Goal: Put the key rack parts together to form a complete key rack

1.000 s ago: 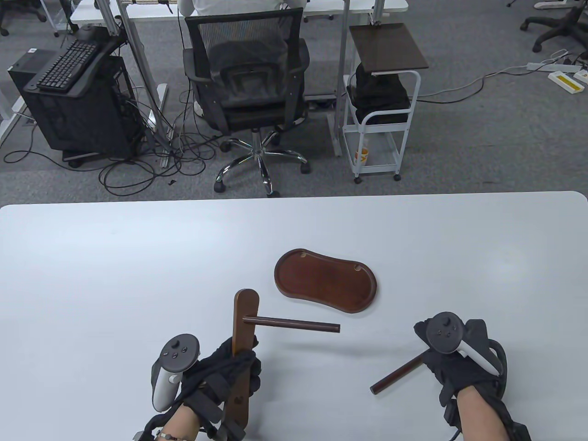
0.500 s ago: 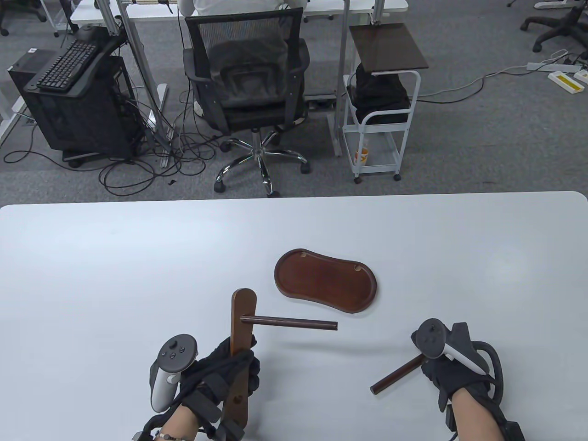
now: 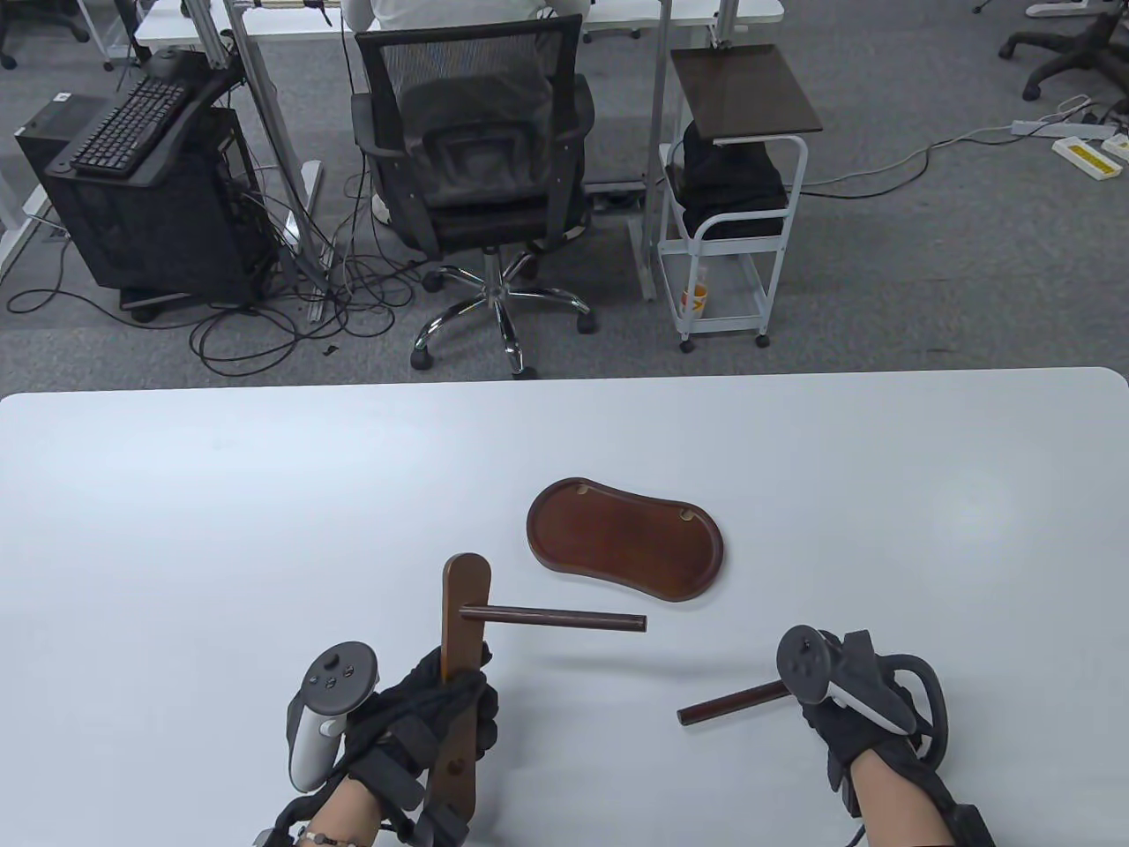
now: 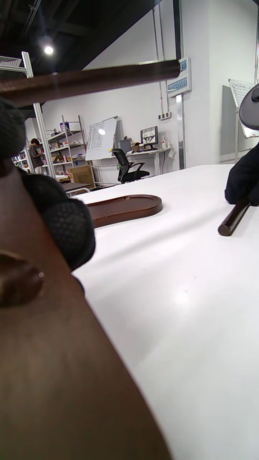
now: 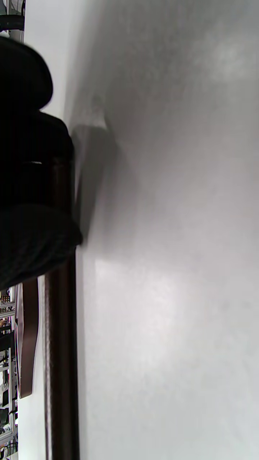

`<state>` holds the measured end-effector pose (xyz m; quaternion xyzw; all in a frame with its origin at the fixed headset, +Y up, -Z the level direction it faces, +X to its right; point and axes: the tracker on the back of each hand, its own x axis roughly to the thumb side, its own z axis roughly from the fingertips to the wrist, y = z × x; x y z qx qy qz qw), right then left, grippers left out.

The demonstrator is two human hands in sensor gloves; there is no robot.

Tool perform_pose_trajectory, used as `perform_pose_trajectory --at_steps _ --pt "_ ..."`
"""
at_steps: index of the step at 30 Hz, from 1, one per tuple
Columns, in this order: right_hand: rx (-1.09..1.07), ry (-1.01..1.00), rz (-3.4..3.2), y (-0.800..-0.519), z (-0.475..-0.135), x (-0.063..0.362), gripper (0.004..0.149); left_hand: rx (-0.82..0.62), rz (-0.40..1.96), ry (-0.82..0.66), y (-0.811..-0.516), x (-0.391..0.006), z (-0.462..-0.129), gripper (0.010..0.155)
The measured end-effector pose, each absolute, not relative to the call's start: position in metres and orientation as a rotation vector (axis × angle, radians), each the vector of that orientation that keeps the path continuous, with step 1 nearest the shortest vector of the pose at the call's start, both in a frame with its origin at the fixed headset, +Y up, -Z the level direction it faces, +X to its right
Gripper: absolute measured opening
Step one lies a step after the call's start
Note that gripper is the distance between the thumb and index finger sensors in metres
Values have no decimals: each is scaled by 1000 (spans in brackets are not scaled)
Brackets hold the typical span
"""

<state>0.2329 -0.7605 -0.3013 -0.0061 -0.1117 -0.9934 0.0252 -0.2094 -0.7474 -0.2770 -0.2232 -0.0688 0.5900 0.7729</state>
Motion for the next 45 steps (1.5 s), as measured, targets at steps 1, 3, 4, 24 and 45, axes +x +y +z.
perform_pose_trajectory --at_steps 1,3,4,24,45 --pt "-21 -347 -3072 -761 -301 233 42 -484 1279 -149 -747 -209 -277 56" --pt "-29 -368 -3066 -762 -301 232 43 -483 1279 -146 -747 -210 -277 56" --pt "-31 -371 -3061 -763 -301 232 43 -483 1279 -146 -747 -210 -277 56" --pt "-177 -388 -3055 -757 -299 219 47 -463 1294 -127 -746 -212 -277 55" --pt "-720 -57 -3253 -720 -271 154 48 -425 1367 -72 -745 -217 -278 57"
